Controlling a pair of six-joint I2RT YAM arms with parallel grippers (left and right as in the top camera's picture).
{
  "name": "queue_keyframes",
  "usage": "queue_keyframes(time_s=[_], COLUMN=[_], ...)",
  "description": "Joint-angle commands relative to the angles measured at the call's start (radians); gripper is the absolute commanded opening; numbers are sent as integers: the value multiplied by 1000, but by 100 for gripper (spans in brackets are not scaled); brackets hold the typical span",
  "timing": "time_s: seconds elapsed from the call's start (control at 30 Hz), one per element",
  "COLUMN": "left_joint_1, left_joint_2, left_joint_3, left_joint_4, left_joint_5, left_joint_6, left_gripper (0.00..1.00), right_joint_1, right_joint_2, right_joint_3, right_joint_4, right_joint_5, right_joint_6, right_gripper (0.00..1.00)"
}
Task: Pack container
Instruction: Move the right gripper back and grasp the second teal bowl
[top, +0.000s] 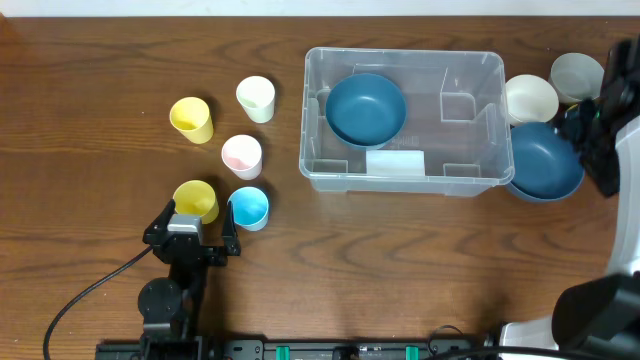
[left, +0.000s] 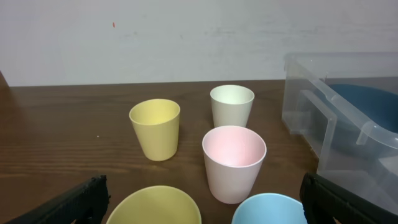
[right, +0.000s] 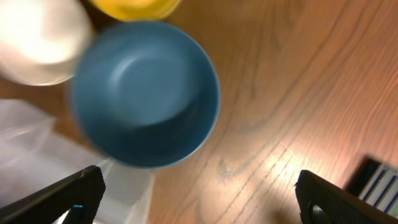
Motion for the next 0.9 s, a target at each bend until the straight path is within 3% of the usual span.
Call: queue_keyframes(time_s=[0.0,0.27,0.5,0.6,0.67,0.77,0.87], left_joint_1=[6,6,6,6,6,6,6], left_joint_2=[-6,-6,-6,-6,-6,-6,-6], left_joint_3=[-21,-21,-21,-21,-21,-21,-21], left_joint_4=[-28,-28,-28,-28,-28,-28,-28], left_joint_5=[11,11,11,11,11,11,11], left_joint_6=[13,13,13,13,13,13,13], left_gripper=[98,98,98,98,98,98,98], right_joint_1=[-34,-85,-104,-118,-129,-143,-162], right_joint_2=[15,15,27,44,53,55,55], right_joint_3=[-150,-439,-580,-589,-589,-589,-589], right_joint_4=[63,346,568,591,588,571,535], right_joint_5=[-55,-107,-107,-107,-108,-106,-106], right_joint_6=[40,40,40,40,40,41,61], right_gripper=[99,99,99,97,84,49,24])
